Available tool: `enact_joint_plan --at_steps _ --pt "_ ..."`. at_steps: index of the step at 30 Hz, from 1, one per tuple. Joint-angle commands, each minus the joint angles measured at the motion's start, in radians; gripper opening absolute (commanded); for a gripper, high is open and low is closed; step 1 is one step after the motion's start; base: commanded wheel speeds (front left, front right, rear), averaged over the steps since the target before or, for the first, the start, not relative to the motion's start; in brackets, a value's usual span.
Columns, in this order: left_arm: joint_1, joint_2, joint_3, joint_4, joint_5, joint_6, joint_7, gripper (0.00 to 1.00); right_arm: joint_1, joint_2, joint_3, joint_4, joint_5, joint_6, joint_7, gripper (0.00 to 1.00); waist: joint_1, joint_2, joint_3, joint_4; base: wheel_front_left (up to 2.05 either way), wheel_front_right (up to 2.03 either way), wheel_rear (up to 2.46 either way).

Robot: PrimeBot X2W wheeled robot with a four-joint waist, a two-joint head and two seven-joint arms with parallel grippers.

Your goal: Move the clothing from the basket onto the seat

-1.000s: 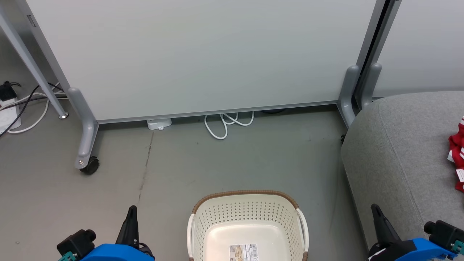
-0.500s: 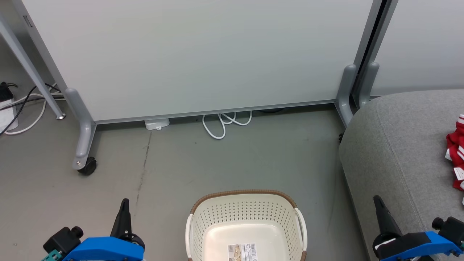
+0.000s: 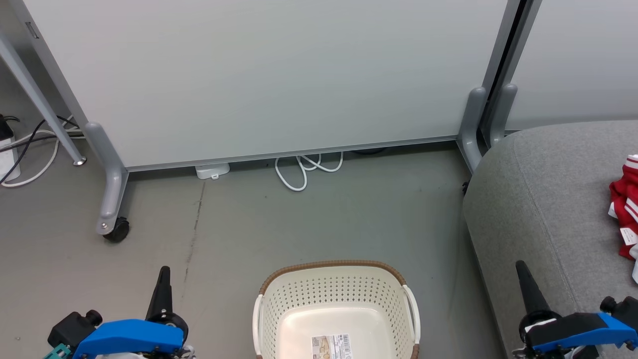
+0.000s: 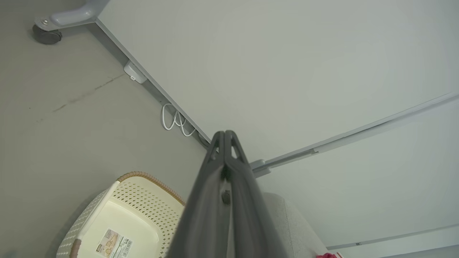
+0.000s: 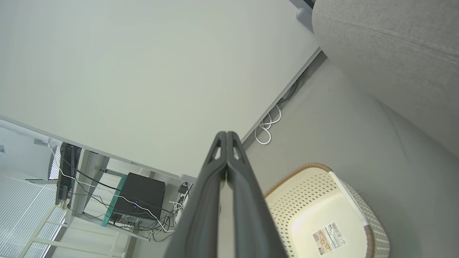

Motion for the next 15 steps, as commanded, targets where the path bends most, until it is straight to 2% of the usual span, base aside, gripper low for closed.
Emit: enact_joint_plan --at_steps 1,15 --pt "-0.032 0.002 0.011 -0.016 -0.02 -0.001 0.006 0.0 -0.025 -0.007 -0.002 -0.014 0.025 0.0 0.003 0.0 0.0 0.0 0.0 -0.001 0.0 0.0 0.0" --pt "-0.041 -0.002 0.041 -0.04 -0.151 -0.001 0.044 0.0 -0.039 -0.009 -0.005 -0.02 0.174 0.0 0.023 0.0 0.0 0.0 0.002 -0.009 0.0 0.0 0.0"
